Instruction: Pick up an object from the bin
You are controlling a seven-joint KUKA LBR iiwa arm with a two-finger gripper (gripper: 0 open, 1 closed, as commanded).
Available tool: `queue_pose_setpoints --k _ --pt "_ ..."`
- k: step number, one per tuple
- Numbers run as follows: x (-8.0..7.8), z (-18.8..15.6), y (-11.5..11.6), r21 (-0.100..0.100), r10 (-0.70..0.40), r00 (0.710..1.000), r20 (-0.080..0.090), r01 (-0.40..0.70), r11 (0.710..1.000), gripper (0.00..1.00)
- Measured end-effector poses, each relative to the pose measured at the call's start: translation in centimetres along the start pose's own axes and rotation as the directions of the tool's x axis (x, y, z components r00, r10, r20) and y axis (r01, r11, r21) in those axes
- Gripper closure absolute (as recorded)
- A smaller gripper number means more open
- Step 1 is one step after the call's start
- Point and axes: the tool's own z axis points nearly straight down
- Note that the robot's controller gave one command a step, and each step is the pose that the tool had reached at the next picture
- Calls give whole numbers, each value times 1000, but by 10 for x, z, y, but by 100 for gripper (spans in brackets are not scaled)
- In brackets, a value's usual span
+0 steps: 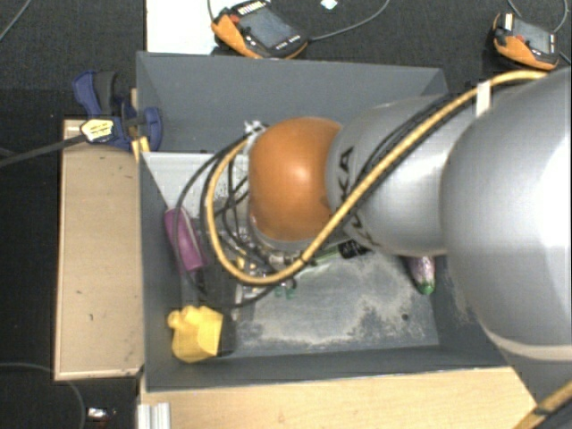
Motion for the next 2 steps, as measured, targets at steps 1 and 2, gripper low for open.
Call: queue_pose_setpoints --k 1,2 --pt "0 0 0 0 0 1000 0 0 1000 0" --pt "-14 33 -5 -3 114 994 2 -114 994 0"
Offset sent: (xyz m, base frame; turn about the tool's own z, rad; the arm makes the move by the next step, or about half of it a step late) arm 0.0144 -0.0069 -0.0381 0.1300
